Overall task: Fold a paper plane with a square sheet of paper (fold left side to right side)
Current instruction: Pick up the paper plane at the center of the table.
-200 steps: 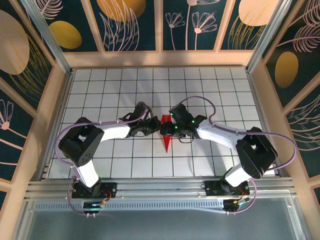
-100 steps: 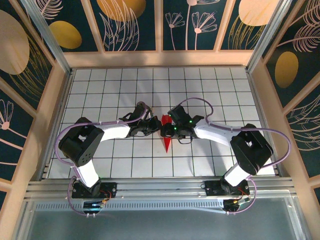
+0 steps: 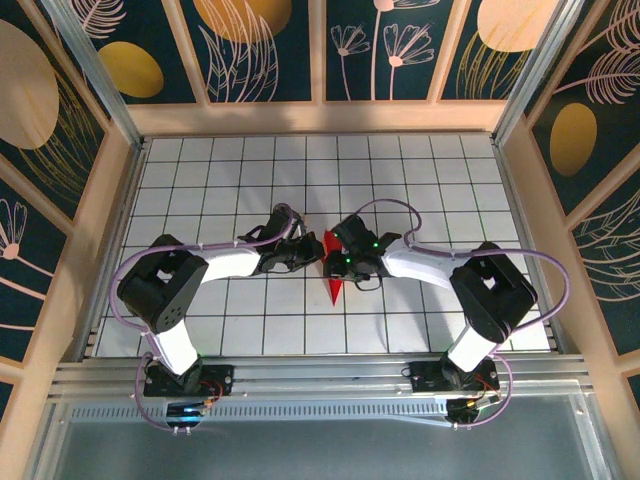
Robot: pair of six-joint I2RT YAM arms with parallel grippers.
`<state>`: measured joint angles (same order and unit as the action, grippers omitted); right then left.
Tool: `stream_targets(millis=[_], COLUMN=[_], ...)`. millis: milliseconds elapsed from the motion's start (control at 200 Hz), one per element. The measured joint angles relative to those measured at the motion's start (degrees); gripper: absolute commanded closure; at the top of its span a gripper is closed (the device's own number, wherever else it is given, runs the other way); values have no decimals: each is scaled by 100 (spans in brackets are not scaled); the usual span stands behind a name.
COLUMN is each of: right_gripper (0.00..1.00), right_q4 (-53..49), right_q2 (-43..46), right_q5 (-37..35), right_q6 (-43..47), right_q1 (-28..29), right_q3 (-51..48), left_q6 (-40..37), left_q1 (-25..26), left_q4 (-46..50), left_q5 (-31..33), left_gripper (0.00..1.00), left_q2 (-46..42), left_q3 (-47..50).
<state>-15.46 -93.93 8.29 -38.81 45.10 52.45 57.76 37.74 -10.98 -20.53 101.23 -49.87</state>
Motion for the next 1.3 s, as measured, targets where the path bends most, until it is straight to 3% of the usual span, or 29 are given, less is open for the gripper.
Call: stream_targets(millis=[120, 380, 626, 721, 846, 961, 1156, 1296], right_gripper=[70, 71, 82, 86, 100, 100, 100, 100], right_q4=[0, -2, 0, -57, -173, -337, -817, -1161], right_q2=[0, -184, -415, -463, -466, -466, -573, -1139], right_q5=[-85, -146, -238, -282, -389, -439, -485, -564], right_q6=[-15, -15, -66, -68, -24, -4, 310, 671], right_q1=[2, 28, 127, 133, 140, 92, -334, -820], right_q3=[2, 111, 197, 254, 358, 535, 1294, 2251], left_q6=[0, 0, -2, -2, -85, -131, -365, -654], left_q1=[0, 0, 0, 0, 0, -39, -632, -887], left_q4=[0, 0, 0, 7, 125, 306, 857, 1637], left_q5=[0, 0, 11, 55, 249, 487, 933, 1547], left_gripper=[100, 100, 100, 91, 62, 47, 35, 33], left_q2=[0, 0, 0, -2, -192, -763, -2363, -3309], left_q3=[0, 0, 2, 2, 28, 103, 415, 457])
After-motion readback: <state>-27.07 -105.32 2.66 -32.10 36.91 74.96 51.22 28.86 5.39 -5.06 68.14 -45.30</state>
